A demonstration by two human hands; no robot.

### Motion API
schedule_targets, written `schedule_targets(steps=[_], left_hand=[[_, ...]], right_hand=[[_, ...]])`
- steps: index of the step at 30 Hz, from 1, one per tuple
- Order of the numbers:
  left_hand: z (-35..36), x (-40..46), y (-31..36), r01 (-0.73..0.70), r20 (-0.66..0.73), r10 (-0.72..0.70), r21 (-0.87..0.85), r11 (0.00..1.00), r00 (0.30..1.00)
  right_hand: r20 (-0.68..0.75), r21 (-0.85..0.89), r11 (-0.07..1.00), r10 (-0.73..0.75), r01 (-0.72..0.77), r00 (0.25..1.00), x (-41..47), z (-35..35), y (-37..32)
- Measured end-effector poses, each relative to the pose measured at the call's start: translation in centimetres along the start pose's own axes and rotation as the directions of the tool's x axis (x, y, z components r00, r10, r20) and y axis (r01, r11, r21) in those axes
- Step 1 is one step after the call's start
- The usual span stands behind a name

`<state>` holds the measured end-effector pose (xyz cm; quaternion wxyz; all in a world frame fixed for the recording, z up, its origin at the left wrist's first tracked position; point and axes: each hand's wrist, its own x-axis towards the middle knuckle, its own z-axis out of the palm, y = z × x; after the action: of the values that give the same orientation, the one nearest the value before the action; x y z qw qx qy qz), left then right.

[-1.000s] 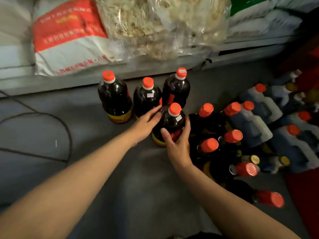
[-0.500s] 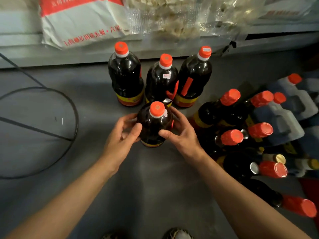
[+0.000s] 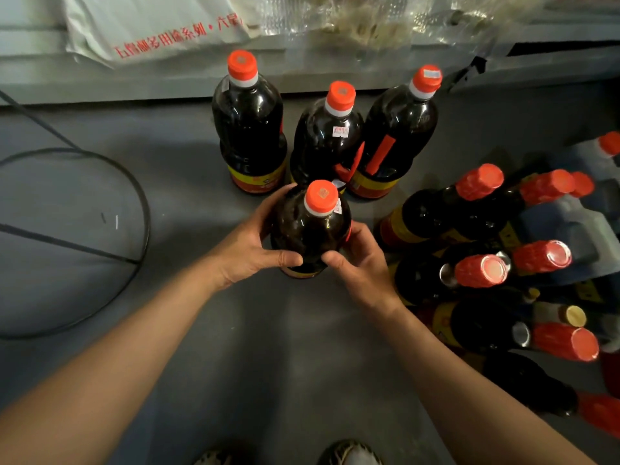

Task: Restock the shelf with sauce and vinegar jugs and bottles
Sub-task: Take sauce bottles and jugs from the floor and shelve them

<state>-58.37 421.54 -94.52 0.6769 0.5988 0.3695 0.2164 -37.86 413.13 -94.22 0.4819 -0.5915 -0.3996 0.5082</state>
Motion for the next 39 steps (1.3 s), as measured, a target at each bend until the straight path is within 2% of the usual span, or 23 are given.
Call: schedule_targets(steps=[6,11,16,21,25,30,34,39], left_hand=[[0.2,0.3,-0.2,-0.004,-0.097,0.0,-0.043,0.999,0.995],[0.1,-0.2,2.2,0.09,-0.146,-0.103,-0.092,0.992,0.984],[2.0,-4.1,6.7,0.209,-0.203,-0.236,-0.147,0.967,0.95],[4.3,-9.2,12.9,0.265,-0.21,-0.319,-0.248,0.932,0.924],[5.4,-13.6,20.8,0.288,-0.199,-0.353,-0.292,0.912,0.914],[5.0,-17.6,33.7,0.291,-0.206,-0.355,-0.287,0.913,0.912],[3.4,-20.2,46.6,0.212,-0.228,-0.277,-0.272,0.939,0.933],[0.5,-23.2,63.8,0.11,-0.269,-0.145,-0.141,0.984,0.952]], right_hand=[[-0.044,0.057,0.998,0.013,-0.01,0.999,0.3,0.9,-0.1],[-0.054,0.051,0.992,0.121,-0.119,0.991,0.3,1.5,-2.5],[-0.047,0.083,0.968,0.24,-0.236,0.97,-3.6,1.7,-7.3],[-0.056,0.12,0.931,0.353,-0.345,0.934,-8.7,2.2,-15.5],[-0.041,0.12,0.902,0.422,-0.415,0.906,-12.6,2.4,-24.2],[-0.022,0.141,0.892,0.437,-0.43,0.899,-15.7,3.1,-36.9],[-0.054,0.093,0.92,0.387,-0.381,0.921,-17.0,4.6,-49.6],[-0.061,0.073,0.965,0.257,-0.252,0.965,-18.0,6.2,-66.6]])
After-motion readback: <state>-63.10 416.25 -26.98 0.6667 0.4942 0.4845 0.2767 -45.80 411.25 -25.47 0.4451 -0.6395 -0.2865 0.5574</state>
